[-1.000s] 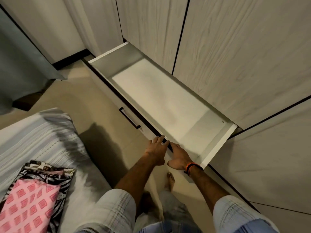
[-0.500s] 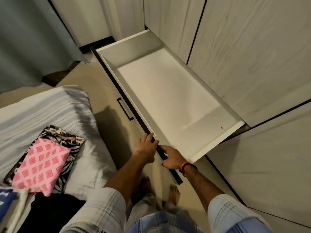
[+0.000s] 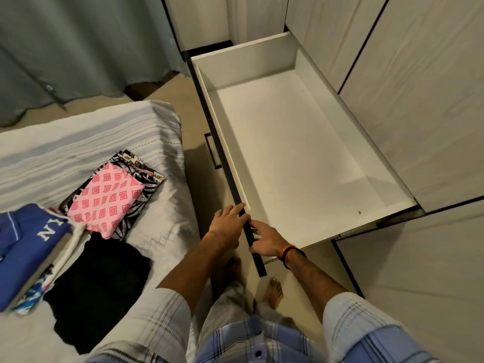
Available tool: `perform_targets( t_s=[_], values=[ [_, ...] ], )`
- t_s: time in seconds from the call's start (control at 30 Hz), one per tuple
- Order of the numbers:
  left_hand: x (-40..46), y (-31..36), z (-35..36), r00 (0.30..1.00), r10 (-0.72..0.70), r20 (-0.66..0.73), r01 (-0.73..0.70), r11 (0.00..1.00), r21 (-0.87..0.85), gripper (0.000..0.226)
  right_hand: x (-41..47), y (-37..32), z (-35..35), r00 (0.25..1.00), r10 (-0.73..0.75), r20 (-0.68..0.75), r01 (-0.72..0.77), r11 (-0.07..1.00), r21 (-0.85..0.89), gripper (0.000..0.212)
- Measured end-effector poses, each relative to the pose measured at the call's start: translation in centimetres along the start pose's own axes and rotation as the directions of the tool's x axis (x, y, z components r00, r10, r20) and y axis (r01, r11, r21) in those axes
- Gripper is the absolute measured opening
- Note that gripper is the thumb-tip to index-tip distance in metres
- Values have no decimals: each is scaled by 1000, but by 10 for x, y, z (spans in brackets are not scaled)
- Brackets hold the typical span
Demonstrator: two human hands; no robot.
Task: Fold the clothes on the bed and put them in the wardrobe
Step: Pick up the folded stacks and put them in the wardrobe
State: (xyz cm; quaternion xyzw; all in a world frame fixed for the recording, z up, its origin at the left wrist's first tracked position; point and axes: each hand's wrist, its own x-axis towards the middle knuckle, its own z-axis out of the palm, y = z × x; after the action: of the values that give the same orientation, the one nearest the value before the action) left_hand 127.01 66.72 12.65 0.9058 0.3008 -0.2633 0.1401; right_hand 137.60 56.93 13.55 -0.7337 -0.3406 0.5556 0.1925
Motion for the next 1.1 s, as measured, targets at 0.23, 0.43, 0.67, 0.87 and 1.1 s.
perform_targets(
  t_s=[0.23, 0.43, 0.67, 0.87, 1.1],
  values=[
    [-1, 7, 3, 999, -33, -2, 33, 999, -10, 85, 0, 3, 3, 1000, -18, 14, 18, 999, -33, 83],
    [1, 7, 5, 1000, -28, -2, 28, 999, -25, 84, 0, 5, 3, 999, -41, 22, 41, 998, -37, 85],
    [-10, -1, 4, 990, -141, -26, 122, 926, -358, 80, 8, 8, -6, 992, -98, -76, 95, 995, -41, 70],
    [-36, -33, 10, 917, -399, -17, 290, 695, -658, 75, 20, -20, -5, 950, -248, -191, 233, 968, -96, 52],
    [-80, -86, 26, 769, -636, 66, 405, 405, -820, 67, 46, -73, 21, 947, -316, -61, 300, 936, -186, 46]
  ],
)
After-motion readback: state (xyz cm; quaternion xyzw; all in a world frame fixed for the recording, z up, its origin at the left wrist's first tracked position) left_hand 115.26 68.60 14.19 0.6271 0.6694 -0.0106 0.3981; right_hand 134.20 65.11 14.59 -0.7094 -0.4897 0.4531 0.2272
